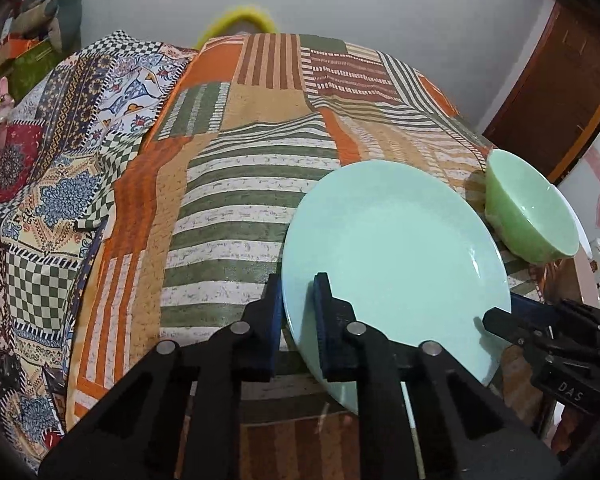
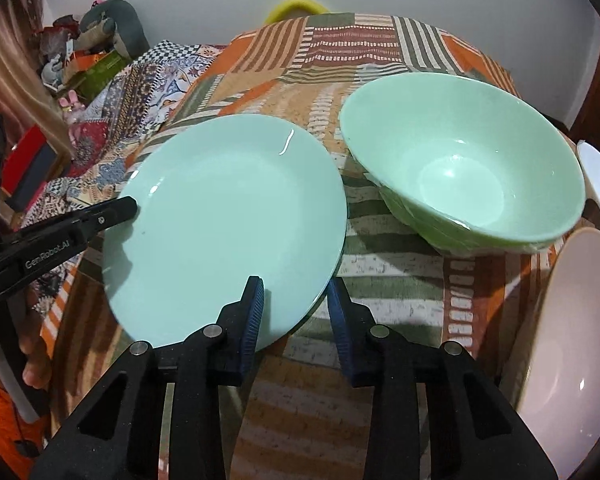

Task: Organize plates and bowls
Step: 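Grasp the rim of the pale green plate with both grippers, then lift the pale green plate and carry it toward the plate stack with both grippers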

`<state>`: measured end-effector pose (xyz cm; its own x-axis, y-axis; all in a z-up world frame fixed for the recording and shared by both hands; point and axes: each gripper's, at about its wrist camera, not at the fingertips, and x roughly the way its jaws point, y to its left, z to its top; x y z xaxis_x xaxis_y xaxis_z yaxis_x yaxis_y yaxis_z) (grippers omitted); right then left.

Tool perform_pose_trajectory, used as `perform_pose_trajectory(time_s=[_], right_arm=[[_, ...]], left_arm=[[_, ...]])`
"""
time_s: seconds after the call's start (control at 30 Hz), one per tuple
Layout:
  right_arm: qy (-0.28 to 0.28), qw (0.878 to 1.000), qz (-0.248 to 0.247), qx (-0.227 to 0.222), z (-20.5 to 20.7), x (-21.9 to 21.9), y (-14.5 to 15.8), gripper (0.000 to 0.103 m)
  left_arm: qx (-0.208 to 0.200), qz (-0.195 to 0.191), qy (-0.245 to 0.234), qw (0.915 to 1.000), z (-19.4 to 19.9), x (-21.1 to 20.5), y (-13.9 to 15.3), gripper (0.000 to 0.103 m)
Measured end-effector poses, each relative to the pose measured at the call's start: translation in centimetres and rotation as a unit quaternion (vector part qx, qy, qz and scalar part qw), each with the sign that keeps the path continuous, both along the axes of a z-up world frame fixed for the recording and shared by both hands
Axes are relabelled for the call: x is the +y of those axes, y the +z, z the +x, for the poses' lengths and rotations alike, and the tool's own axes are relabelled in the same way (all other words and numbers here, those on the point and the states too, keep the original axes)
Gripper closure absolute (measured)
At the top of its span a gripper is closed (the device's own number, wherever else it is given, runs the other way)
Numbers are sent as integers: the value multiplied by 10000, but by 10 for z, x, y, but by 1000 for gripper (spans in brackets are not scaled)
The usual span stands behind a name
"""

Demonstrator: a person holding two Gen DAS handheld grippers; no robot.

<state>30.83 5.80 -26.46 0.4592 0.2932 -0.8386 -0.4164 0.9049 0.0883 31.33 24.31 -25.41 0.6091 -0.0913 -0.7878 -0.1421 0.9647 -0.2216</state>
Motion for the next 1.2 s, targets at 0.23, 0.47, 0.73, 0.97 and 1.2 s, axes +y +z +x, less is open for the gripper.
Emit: perform_pose_trajectory(time_s=[0.23,0.47,0.73,0.97,1.2], right_arm=[[110,9999,9,82,-4,-3,2,72],[388,9991,-38,189,-19,-1,1,72],[675,9973,-63,265,-30,-5,1,73],[628,9973,47,370,-21,-1,-3,73],[632,9973,143,352,-21,1,-3,75]], left_arm=[[120,-65,-75,9999,-24,0,1,89],[344,-61,-177,9992,-66,-8,2,87],[539,-101,-380,9978,-93,-16,1,86],[540,-231,-356,9976,-85,-10,-3,86],[477,-131,-313,9983,-84,-12,-1,86]])
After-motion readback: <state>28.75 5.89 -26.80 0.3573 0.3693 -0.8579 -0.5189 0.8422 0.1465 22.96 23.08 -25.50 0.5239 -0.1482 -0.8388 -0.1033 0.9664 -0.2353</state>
